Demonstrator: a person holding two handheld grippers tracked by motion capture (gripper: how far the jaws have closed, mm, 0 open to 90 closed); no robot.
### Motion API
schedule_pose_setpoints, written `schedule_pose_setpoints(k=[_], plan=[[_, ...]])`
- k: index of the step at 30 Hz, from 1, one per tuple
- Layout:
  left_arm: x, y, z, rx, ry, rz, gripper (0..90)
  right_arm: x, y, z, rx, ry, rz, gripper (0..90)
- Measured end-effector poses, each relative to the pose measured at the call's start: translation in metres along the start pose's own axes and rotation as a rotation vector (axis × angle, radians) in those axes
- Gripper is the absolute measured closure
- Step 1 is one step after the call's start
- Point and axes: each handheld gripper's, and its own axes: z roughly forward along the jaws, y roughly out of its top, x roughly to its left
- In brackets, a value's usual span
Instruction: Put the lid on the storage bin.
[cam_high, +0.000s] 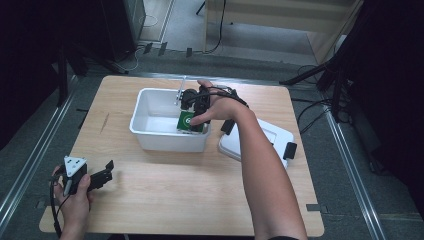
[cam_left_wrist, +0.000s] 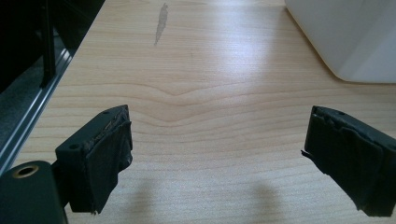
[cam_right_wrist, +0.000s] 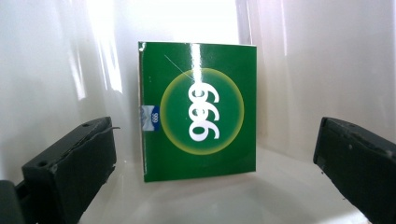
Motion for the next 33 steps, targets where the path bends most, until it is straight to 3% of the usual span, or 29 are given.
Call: schedule_pose_setpoints(k=[8,27,33], plan=[[0.0,0.0,0.0,-0.001,-0.002,0.004,8.4,0.006,-0.005,-0.028,-0.052,-0.007,-0.022,0.0],[0.0,0.0,0.0,0.003,0.001,0.002,8.3,0.013,-0.037,-0.065,-0.063,-0.032,-0.008,0.0],[0.0,0.0,-0.001,0.007,0.001,0.007,8.3,0.01,-0.051,-0.071,-0.054,-0.038,0.021,0.0]])
